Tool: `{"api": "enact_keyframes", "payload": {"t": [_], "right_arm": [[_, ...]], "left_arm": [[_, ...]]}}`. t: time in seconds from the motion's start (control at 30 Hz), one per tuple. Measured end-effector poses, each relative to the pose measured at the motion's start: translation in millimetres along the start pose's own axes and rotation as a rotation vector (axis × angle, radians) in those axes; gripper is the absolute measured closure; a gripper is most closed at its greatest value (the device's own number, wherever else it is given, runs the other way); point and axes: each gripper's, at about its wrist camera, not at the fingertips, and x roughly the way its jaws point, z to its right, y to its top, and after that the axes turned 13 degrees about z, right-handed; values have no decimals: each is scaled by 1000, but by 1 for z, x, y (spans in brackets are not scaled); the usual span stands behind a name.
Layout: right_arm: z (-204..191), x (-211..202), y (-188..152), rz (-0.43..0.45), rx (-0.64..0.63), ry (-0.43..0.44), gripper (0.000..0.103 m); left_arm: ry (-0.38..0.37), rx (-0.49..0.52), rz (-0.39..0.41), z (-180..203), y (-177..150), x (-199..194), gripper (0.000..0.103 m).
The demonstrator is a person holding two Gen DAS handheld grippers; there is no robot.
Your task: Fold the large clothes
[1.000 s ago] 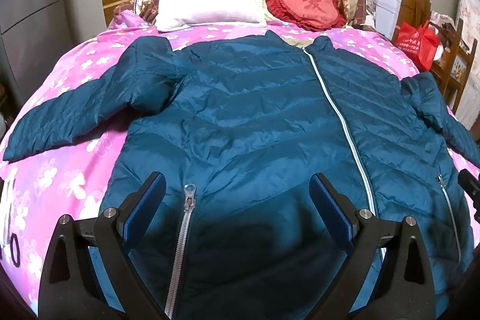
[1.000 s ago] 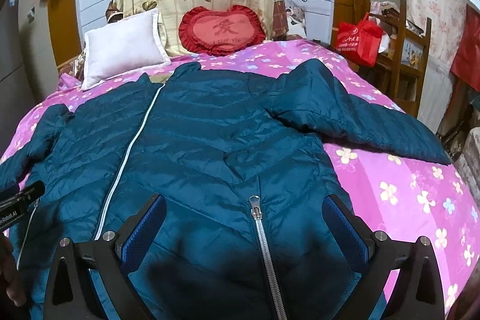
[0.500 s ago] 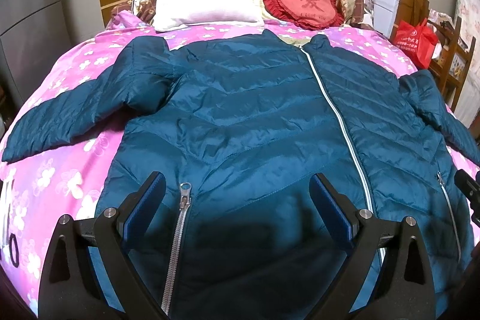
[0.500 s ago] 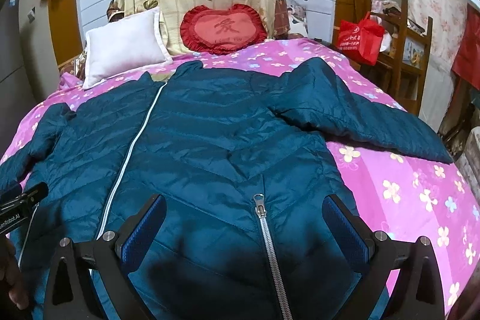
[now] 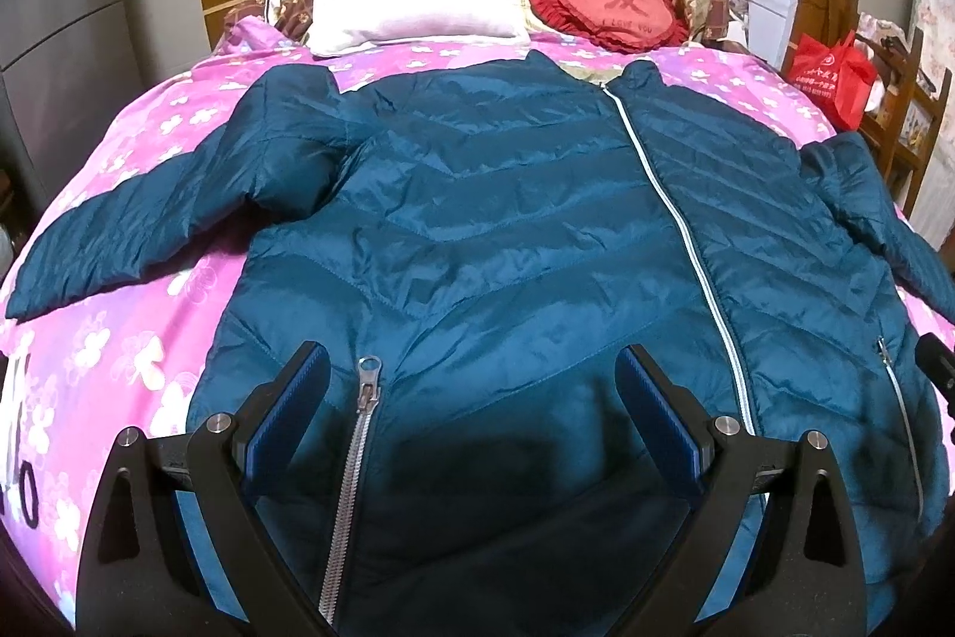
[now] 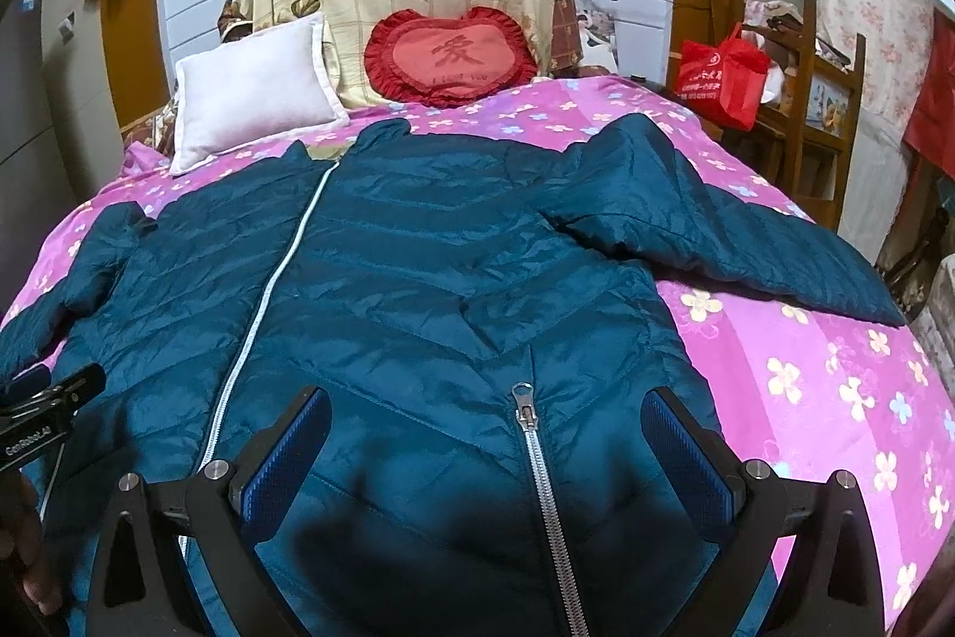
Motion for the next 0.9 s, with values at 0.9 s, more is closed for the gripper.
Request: {"api": "enact_keyframes", "payload": {"t": [0.9], "right_arm": [[-9,24,-20,-102,0,-24,0]], "left_arm": [[14,-9,-16,-9,1,6,6]]}}
